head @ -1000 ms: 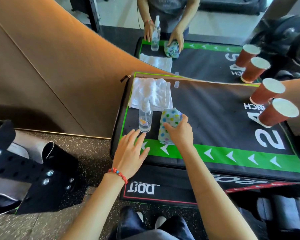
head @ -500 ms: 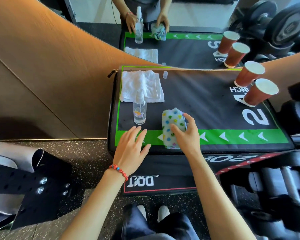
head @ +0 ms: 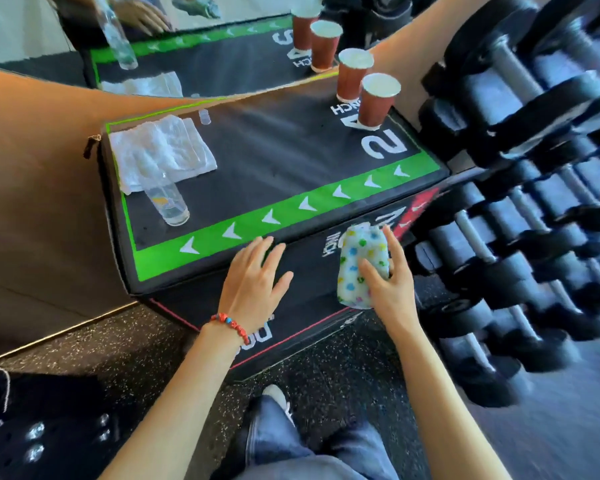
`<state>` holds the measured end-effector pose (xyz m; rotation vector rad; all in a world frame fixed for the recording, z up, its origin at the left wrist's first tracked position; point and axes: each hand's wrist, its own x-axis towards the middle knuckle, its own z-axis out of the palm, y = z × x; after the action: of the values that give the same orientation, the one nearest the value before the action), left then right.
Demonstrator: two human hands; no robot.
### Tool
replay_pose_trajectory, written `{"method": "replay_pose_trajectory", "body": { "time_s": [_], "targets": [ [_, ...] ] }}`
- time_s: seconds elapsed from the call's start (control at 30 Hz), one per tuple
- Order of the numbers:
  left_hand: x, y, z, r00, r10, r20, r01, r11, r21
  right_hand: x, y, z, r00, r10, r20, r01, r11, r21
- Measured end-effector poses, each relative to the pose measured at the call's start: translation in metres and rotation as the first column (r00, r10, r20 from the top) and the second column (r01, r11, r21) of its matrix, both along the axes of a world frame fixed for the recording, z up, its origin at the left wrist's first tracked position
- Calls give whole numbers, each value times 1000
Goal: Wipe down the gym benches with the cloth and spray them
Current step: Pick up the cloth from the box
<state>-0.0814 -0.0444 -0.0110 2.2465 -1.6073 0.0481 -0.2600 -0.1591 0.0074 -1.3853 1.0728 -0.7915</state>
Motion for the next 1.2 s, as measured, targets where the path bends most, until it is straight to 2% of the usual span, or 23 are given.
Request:
{"method": "replay_pose_trajectory", "body": {
  "time_s": [0.27, 0.43, 0.63, 0.73, 0.87, 1.1, 1.2],
  "targets": [
    [-109, -20, -10, 968, -247, -40, 250, 964, 87, -152, 36, -18, 939, -342, -34, 344, 936, 73],
    [-203, -25, -16, 895, -443, -50, 446, 888, 108, -262, 80, -27, 809, -583, -70, 588, 803, 100],
    [-292, -30, -23, 745, -664, -64, 666, 734, 129, -345, 141, -40, 647, -758, -87, 763, 639, 100],
    [-326, -37, -22, 629, -777, -33, 773, 620, 133, -366, 168, -47, 546, -833, -86, 837, 538, 101],
    [-370, -48, -26, 436, -900, -14, 891, 429, 149, -384, 203, -48, 362, -928, -90, 930, 353, 102],
    [-454, -41, -38, 4, -999, -35, 981, -3, 192, -393, 285, -49, -74, -989, -126, 994, -83, 70],
    [-484, -25, -38, -139, -989, -50, 971, -146, 190, -386, 323, -49, -235, -962, -136, 967, -246, 70]
  ]
}}
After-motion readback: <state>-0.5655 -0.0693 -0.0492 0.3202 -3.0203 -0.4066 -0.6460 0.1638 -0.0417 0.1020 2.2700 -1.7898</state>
